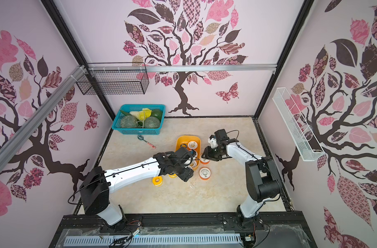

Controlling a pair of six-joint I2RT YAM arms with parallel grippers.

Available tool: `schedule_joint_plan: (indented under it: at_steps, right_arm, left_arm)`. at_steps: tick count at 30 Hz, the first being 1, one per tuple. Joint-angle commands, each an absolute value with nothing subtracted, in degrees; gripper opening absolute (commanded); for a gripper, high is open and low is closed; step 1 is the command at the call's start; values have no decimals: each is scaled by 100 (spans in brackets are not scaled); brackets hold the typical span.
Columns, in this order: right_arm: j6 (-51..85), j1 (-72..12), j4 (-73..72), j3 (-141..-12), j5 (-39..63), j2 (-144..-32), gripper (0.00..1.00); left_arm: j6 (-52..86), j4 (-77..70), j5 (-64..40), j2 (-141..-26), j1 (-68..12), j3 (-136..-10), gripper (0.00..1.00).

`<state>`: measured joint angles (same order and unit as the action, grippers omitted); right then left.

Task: Put the sealing tape into the storage box
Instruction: Pick up the sealing tape at the center of the board, then place the sealing tape in the storage box.

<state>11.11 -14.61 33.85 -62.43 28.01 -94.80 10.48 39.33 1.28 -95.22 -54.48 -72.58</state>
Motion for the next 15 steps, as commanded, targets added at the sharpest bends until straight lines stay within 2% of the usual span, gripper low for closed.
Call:
schedule_joint_plan:
  at_steps: [1, 7, 15]
  right_arm:
    - [1045, -1468, 3330, -6493, 3106, -9560, 45]
    - [1110, -1476, 3236, -6562, 3286, -9634, 43]
    - [1374, -1477, 2982, -6843, 3370, -10017, 25]
  left_arm:
    - [993, 4062, 86, -9359, -5215, -7449, 71]
    - [945, 4143, -26, -9536, -4767, -7944, 71]
    - [1010, 4332, 54, -10287, -4411, -8869, 71]
